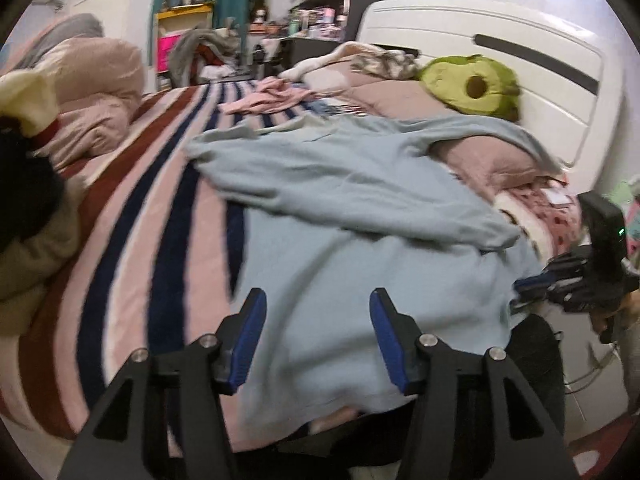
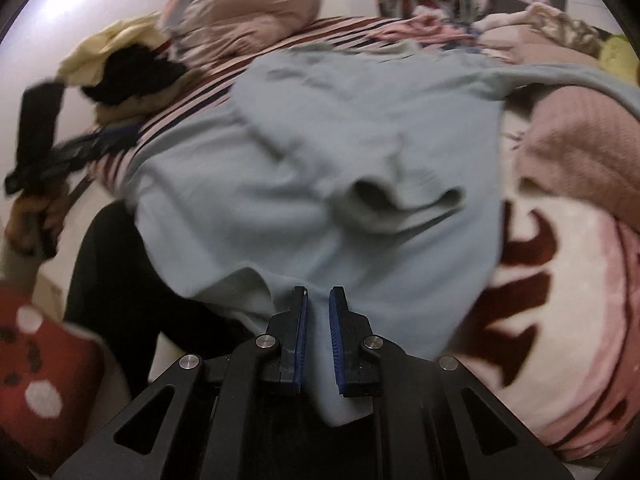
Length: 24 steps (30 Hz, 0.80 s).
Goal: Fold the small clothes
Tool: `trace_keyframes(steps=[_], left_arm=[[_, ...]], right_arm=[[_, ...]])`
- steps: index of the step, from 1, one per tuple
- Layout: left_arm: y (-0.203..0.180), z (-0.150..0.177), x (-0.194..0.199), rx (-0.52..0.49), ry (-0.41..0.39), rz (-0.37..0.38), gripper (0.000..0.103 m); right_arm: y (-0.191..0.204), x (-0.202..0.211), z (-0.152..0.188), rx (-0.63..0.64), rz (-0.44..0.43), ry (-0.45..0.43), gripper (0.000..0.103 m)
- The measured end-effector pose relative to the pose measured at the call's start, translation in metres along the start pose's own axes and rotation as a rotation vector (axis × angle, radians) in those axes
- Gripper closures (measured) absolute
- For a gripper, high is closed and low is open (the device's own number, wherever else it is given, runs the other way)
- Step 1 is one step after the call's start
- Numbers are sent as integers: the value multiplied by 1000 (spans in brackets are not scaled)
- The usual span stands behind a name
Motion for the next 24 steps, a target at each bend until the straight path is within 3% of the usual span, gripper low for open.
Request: trace_keyframes(steps=[4,8,10,14,16,20,24], left_arm=[[-12,-10,0,-26,-19,18,51],[-14,-23,4,-18,-51,28,42],[-14,-32,6,-20,-68,26,40],[-18,-44,7,-24,-89,20,35],[-20,-49,6,-25,-92,17,34],[-23,-52,-3,-7,-86,23,34],[-22,-58,-16,11,-85,6,33]], right_arm=[[5,3,4,-4,3,4,95],[-3,28,-6,-60,3,-87,93],[-15,48,-14,-120,21,-165,78],[-54,78,-29,-244,114,-287,71],[-80,91,-35,-316,178,-337,57],[-115,103,-45,-375,242,-394,53],[-143,105,-57,-430,239,-459,47]])
Point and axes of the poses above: each gripper's, at about its wrist camera, not at the fingertips, and x roughly against the way its jaws point, y to its left, z to its underside, the point moved 5 cm from there along -x, roughly the way its jaws point, and after that the axes turned 4 degrees about -x, right-handed, at the moved point
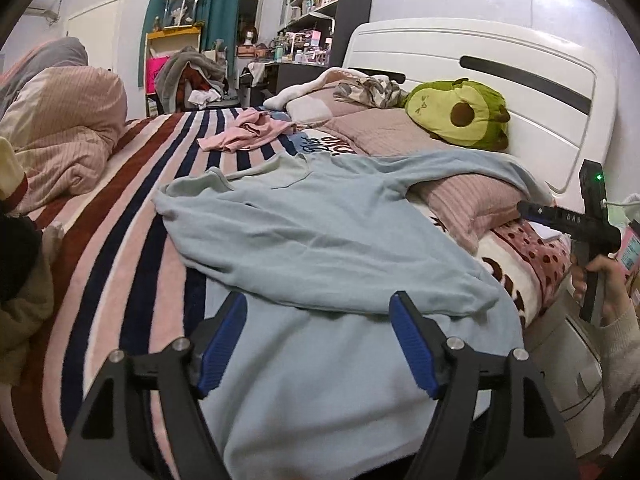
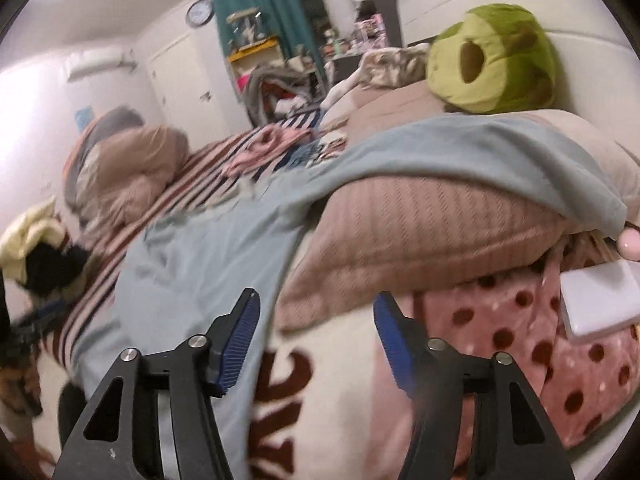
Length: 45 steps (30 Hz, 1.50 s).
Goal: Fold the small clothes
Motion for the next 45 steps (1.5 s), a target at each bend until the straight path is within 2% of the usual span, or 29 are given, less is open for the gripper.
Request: trace_keyframes(steps=[9,15,17,24,26,29,31,33,39,45], left_arm=[[9,-15,-27,34,-17,-11,33],[16,-20,-42,54,-22,-16,33],[20,-21,-46,62,-20,-21,33],[29,-21,-56,75,-18,-38,33],[31,-22,-58,79,-22,-40,33],[33,-22,-58,87,-31,-37,33],[35,-22,-57,89,-38,-37,33],[37,-21,-55,91,-44,-37,33],[43,-19,-37,98,-77,-36,33],[52,-12,-15,101,-108,-40,33]], right_arm=[[-43,-27,-39,-144,3,-101,46],[-54,-36,-56,-180,2,-143,44],[-56,-37,-61,-198,-1,-172,41],[-68,-44,-77,-269,0,-253,41],[-70,-46,-83,-268,22,-271,44],[-66,-48,-88,-230,99,-288,59],[-60,-50,-89,-187,138,-290,86],[-53,-49,-89,-166,128,-292,95],[-6,-30,-98,-42,48,-338,99],[68,-34,-99,125,-78,-296,99]])
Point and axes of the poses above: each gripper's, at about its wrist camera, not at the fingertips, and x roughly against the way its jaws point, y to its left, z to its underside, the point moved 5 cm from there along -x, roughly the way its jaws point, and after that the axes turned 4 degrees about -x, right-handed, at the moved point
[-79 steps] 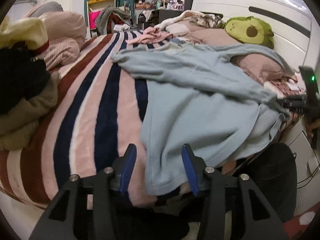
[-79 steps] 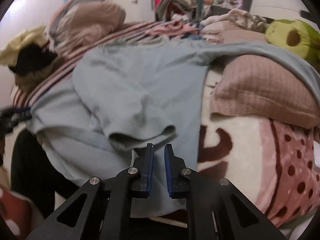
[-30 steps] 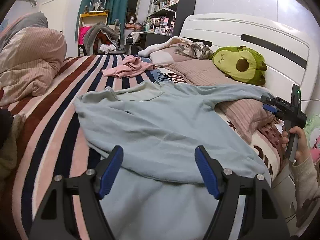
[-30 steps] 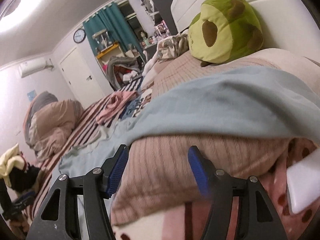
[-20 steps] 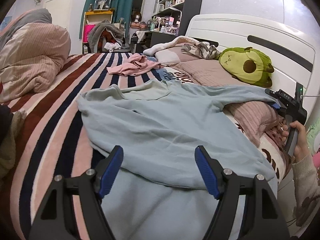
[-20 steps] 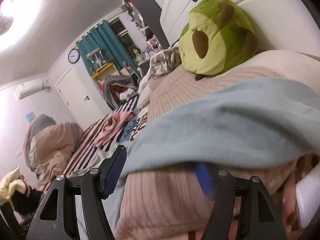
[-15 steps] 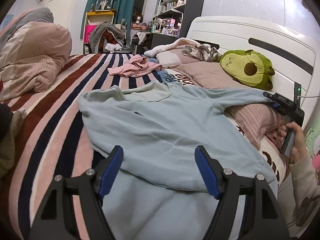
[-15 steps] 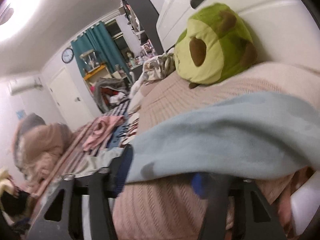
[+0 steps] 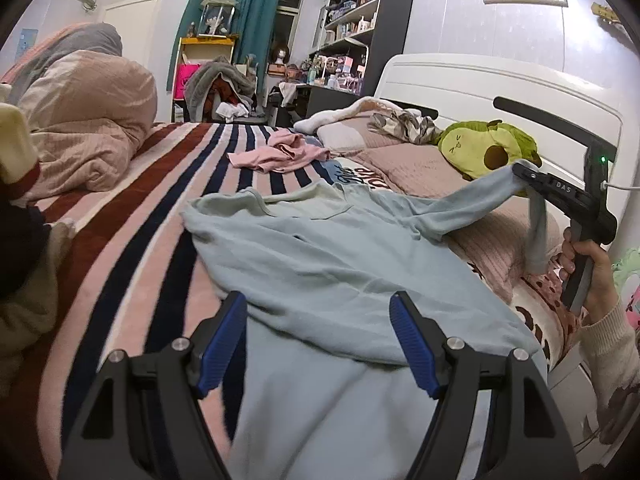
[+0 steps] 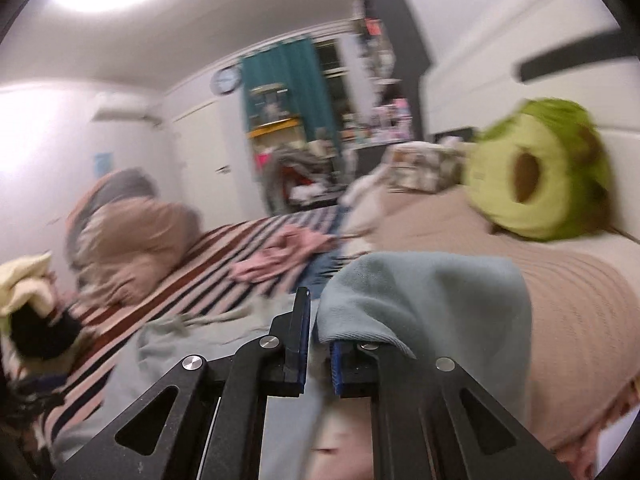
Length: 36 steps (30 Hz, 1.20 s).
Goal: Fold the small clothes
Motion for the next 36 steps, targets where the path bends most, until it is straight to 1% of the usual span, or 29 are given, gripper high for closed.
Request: trace_keyframes(steps=[2,5,6,8,9,10,12,13,14,15,18,20,21,22,23,24,25,29,31,34,36], left_arm=[[5,2,8,2,-8,1,31],[11,5,18,4,-21,0,29],[13,6,22,4,-26,0,29],[17,9,29,8,-34,2,29],[19,10,32,11,-38,3,29],[22,11,36,12,-41,4,29],[25,13,41,14,-45,2,29],[26,14,44,15,-45,2,28],[28,16,46,16,-45,1,28],[30,17,49,17,-46,0,28],[35,21,54,23,-44,-3,28],[36,22,55,26,-42,-7,27],[37,23,56,29,-41,-8,27],[37,24,57,31,-41,-9,27],[37,24,58,33,-44,-7,27],[36,24,59,33,-46,-4,27],[34,23,60,32,-48,-1,27],[24,21,62,17,-52,9,26],[18,20,62,6,-50,17,26],[11,20,61,-4,-43,28,25],[7,20,60,-11,-37,31,25]], right_arm=[[31,-8,6,52,-73,40,99],[82,-21,27,155,-174,129,99],[99,-25,37,188,-209,162,99],[133,-35,64,248,-290,256,99],[145,-38,76,271,-311,291,99],[162,-43,94,311,-340,343,99],[180,-46,123,365,-368,421,99],[191,-50,141,394,-377,475,99],[195,-51,152,409,-373,510,98],[199,-55,168,427,-362,563,96],[198,-58,190,438,-324,639,92],[195,-55,193,416,-313,651,89],[195,-54,192,401,-316,654,85],[192,-51,190,380,-326,662,76],[191,-47,187,362,-337,666,70],[191,-44,185,356,-343,668,61],[190,-36,183,357,-347,666,57],[191,-11,179,393,-338,670,57],[184,3,172,381,-339,659,57],[169,16,156,327,-326,615,57],[155,19,143,303,-288,572,56]])
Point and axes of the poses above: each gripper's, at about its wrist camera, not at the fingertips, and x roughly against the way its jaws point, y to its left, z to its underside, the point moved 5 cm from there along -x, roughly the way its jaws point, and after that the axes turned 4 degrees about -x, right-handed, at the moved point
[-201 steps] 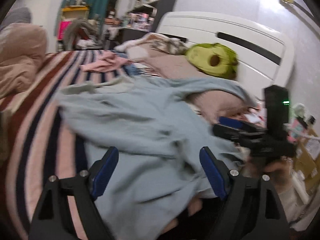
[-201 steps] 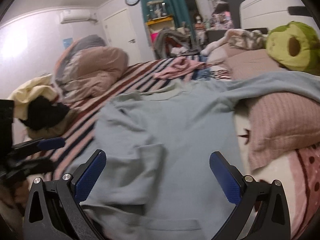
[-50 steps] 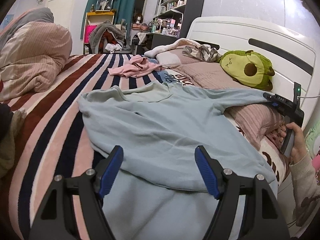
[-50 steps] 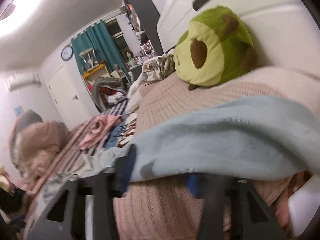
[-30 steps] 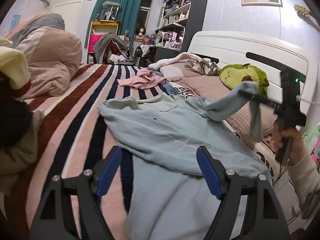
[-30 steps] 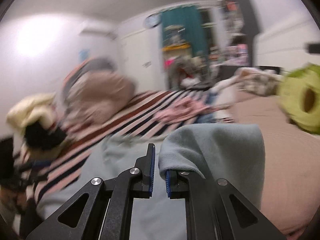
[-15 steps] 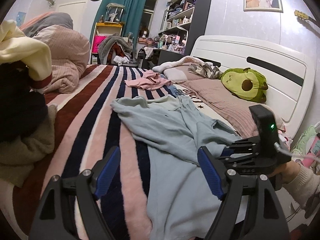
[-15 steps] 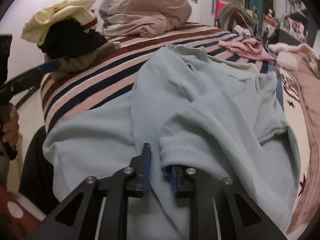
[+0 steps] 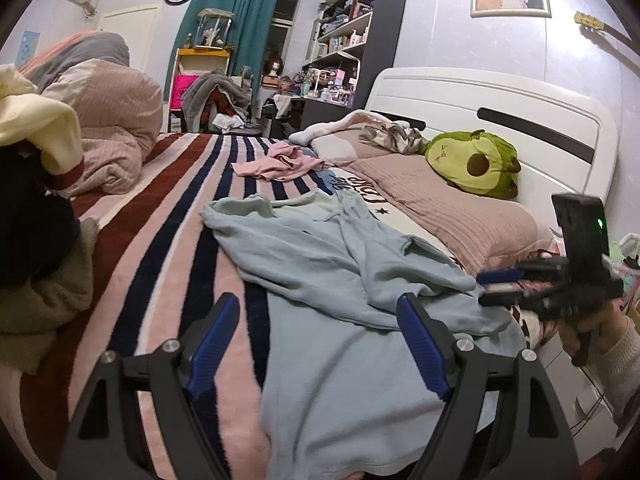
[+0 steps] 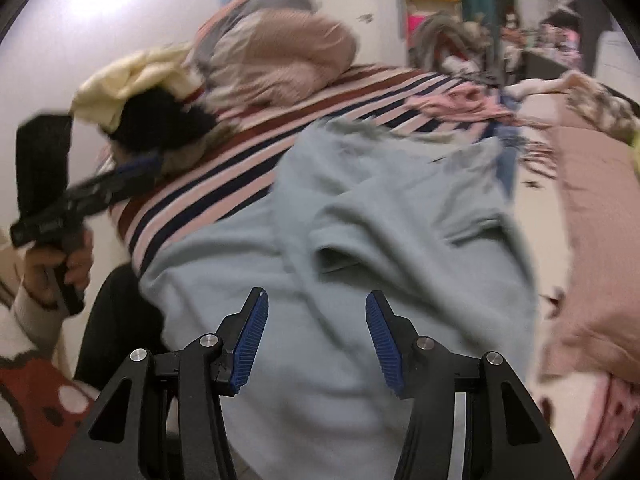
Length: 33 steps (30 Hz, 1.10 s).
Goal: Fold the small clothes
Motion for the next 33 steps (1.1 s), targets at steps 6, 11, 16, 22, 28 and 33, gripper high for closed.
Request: trace_keyframes(steps=[6,11,16,22,28,33], left_arm=[[-7,1,-3,-25,18,-1,25],[-2,3,-16,-15,44,-16,25],[1,5,-26,-9,63,-18,25],[2,6,-33,-6,73,-13,25],[1,5,-33,-12,73,-13,25],[6,5,-28,0,58,-16,25]], right_arm=[[-57,-3,-4,-122,122,-23,54],[-87,-26,11,-150,215,48,54],[-109,-41,20,-257,172,68,53],[-108,-30,14,-365,-50,0,45],[-107,-39,9,-436,-95,-9,46],[-104,-36,-1,-401,11,-52,99]])
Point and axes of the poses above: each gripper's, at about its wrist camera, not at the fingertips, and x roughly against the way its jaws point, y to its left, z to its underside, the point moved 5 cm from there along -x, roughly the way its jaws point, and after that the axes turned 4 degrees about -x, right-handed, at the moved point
